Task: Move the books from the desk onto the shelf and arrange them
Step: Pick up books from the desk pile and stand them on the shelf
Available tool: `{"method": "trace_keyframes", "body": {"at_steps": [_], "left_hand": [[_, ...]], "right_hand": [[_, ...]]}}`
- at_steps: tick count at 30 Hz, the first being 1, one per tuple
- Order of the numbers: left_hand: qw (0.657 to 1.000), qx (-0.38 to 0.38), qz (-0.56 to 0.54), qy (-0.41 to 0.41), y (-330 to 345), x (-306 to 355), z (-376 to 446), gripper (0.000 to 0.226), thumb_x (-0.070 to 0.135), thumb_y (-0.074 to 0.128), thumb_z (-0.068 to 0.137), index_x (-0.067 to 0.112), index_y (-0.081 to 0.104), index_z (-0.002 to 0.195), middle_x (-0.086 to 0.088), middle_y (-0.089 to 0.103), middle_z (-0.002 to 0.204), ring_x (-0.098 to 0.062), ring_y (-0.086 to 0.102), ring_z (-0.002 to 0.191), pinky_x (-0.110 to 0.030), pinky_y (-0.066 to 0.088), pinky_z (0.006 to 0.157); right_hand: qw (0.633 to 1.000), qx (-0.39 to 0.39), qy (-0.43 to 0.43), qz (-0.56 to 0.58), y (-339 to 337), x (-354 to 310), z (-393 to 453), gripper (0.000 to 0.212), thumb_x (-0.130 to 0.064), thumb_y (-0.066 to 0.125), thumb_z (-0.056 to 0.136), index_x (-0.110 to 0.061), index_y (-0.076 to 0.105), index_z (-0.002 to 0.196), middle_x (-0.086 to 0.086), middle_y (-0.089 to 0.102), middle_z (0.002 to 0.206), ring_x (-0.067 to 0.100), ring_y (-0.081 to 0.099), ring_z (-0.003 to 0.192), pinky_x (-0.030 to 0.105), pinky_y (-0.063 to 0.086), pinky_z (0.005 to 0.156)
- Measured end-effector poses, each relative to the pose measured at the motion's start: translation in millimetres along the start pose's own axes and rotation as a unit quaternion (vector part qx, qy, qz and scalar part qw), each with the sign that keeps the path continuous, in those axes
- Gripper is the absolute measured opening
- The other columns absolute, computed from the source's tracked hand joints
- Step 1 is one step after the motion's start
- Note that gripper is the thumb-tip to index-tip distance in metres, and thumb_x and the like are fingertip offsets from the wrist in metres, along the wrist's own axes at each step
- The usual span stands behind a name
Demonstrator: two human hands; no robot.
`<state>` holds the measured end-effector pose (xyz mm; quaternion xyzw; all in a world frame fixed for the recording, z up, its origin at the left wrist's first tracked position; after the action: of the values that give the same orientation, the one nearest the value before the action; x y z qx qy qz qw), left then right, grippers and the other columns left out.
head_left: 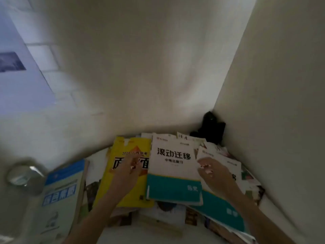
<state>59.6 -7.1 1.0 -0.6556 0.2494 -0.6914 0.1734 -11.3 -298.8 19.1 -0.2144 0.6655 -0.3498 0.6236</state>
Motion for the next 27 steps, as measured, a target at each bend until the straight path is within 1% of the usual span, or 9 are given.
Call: {"method": "trace_keyframes", "body": {"at_steps": [3,6,9,12,16,18,21,24,27], "left_hand": [[0.995,-0.077,0.052,-0.042,49,-19,12,0.045,0.026,0.059,0.096,0.012,0.044,0.136,-0.005,0.052,0.129,-0.018,0.051,0.110,-0.029,0.046,0.085],[0.986,-0.084,0.117,-0.080,83,-34,14,0.071,0.033,0.068,0.088,0.006,0.033,0.143,-0.013,0.043,0.141,-0.031,0.041,0.129,-0.043,0.040,0.104],[0.987,-0.055,0.074,-0.135,93,-37,25,0.069,0.028,0.077,0.080,0.005,0.042,0.135,-0.013,0.055,0.132,-0.031,0.053,0.119,-0.039,0.049,0.094],[0.982,-0.062,0.078,-0.160,100,-29,35,0.045,0.020,0.072,0.085,0.004,0.050,0.121,-0.012,0.062,0.121,-0.030,0.060,0.110,-0.031,0.046,0.078],[0.992,-0.085,0.004,-0.088,110,-9,29,0.026,0.013,0.052,0.098,0.014,0.034,0.117,-0.010,0.059,0.116,-0.024,0.060,0.095,-0.038,0.052,0.077],[0.994,-0.084,-0.031,-0.067,112,3,25,0.023,0.013,0.047,0.101,0.017,0.032,0.117,-0.002,0.057,0.105,-0.016,0.060,0.085,-0.032,0.052,0.067],[0.984,-0.066,-0.146,-0.074,116,23,23,0.020,0.015,0.052,0.099,0.017,0.038,0.113,0.002,0.056,0.106,-0.016,0.060,0.091,-0.027,0.051,0.065],[0.972,-0.110,-0.193,-0.075,140,53,28,0.022,0.017,0.056,0.097,0.017,0.041,0.113,0.004,0.058,0.106,-0.014,0.063,0.089,-0.021,0.054,0.059],[0.961,-0.179,-0.193,-0.084,180,72,27,0.027,0.021,0.059,0.096,0.017,0.043,0.116,0.005,0.059,0.106,-0.014,0.065,0.086,-0.021,0.054,0.056]], "right_hand": [[0.991,-0.086,0.030,-0.094,49,21,9,0.051,-0.045,0.056,0.095,-0.029,0.041,0.141,0.001,0.039,0.147,0.020,0.045,0.128,0.033,0.041,0.103],[0.971,-0.163,0.083,-0.154,98,52,-2,0.077,-0.061,0.048,0.092,-0.028,0.016,0.154,0.009,0.007,0.163,0.029,0.016,0.148,0.047,0.023,0.118],[0.975,-0.145,0.094,-0.139,116,66,-7,0.083,-0.065,0.045,0.091,-0.028,0.009,0.155,0.010,-0.003,0.164,0.027,0.007,0.150,0.048,0.015,0.121],[0.987,-0.118,0.087,-0.073,112,70,-4,0.086,-0.060,0.057,0.088,-0.024,0.016,0.154,0.005,0.005,0.163,0.022,0.012,0.150,0.041,0.017,0.122],[0.989,-0.068,0.120,0.051,89,84,-3,0.084,-0.042,0.073,0.084,-0.023,0.027,0.151,0.001,0.019,0.157,0.018,0.026,0.142,0.022,0.021,0.113],[0.982,-0.056,0.151,0.101,79,93,-2,0.087,-0.040,0.075,0.082,-0.022,0.026,0.152,0.002,0.028,0.153,0.019,0.031,0.139,0.028,0.026,0.114],[0.954,-0.041,0.220,0.198,64,113,-8,0.092,-0.046,0.073,0.081,-0.021,0.022,0.153,-0.002,0.041,0.145,0.020,0.042,0.132,0.037,0.039,0.111],[0.909,-0.007,0.273,0.314,34,134,-18,0.074,-0.056,0.074,0.073,-0.019,0.052,0.132,-0.004,0.061,0.130,0.019,0.063,0.112,0.042,0.054,0.096],[0.896,0.049,0.297,0.327,1,157,-36,0.046,-0.039,0.074,0.082,-0.016,0.056,0.117,0.002,0.069,0.110,0.020,0.069,0.091,0.033,0.060,0.073]]}}
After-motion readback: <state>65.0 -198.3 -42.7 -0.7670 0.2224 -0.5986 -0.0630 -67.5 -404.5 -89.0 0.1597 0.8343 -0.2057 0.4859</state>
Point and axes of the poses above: each hand's wrist, its own z-axis towards the middle knuckle, its own y-axis out of the palm, x = y × z, the point moved 6 cm from there along z, towards the middle knuckle
